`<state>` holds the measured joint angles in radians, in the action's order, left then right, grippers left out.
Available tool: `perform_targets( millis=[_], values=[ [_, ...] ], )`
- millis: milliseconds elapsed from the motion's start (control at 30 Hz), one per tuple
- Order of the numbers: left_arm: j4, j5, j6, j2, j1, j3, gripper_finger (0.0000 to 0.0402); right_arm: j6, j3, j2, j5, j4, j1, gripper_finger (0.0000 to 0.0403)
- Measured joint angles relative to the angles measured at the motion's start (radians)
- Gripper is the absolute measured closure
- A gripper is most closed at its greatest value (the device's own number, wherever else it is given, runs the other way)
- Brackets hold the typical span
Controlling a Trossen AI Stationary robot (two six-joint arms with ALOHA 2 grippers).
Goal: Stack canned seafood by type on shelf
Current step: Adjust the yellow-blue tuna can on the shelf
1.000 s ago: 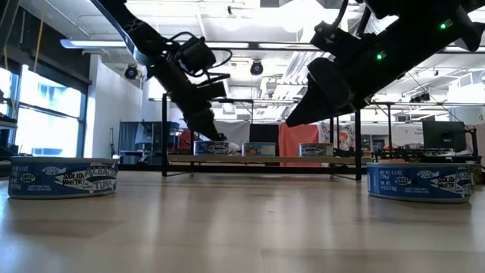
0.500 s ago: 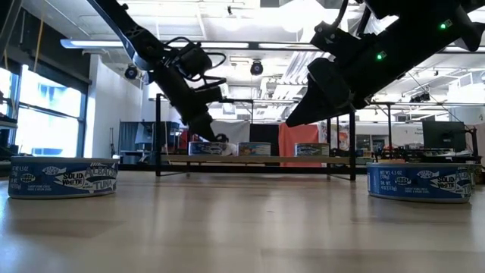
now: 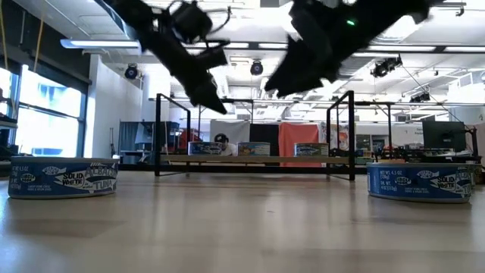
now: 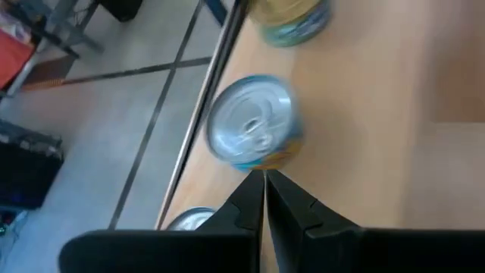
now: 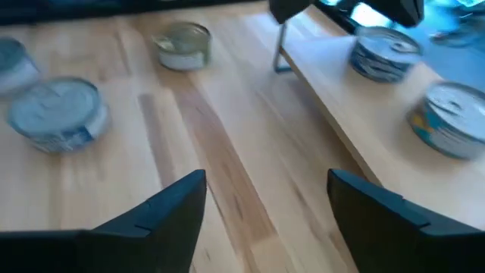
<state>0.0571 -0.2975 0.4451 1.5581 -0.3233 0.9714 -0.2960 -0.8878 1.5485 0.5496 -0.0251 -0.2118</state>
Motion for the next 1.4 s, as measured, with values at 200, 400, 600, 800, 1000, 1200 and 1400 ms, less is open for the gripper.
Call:
perform_targets(
  millis=[200,400,600,800,1000,1200,1400],
  values=[
    [0.214,-0.224,-0.109,-0.121,0.186,0.000,0.0394,0.077,-0.078,0.049,-0.185,0.002,0.194,0.0204],
    [0.489,-0.375,-0.350,-0.278,0.397,0.000,0.0394,0.093,-0.181,0.166,-0.191,-0.002,0.363,0.0282],
    [0.694,-0.500,-0.645,-0.393,0.584,-0.002,0.0394,0.121,-0.321,0.293,-0.271,0.015,0.502,0.0348],
    [0.800,-0.638,-0.881,-0.460,0.704,-0.076,0.0394,0.139,-0.405,0.396,-0.342,0.130,0.574,0.0399],
    [0.807,-0.680,-0.997,-0.482,0.738,-0.164,0.0394,0.141,-0.415,0.387,-0.340,0.218,0.586,0.0399],
    [0.814,-0.682,-1.047,-0.481,0.738,-0.208,0.0394,0.147,-0.413,0.362,-0.351,0.252,0.585,0.0401],
    [0.814,-0.683,-1.063,-0.481,0.741,-0.208,0.0394,0.143,-0.412,0.323,-0.322,0.178,0.558,0.0401]
  ],
)
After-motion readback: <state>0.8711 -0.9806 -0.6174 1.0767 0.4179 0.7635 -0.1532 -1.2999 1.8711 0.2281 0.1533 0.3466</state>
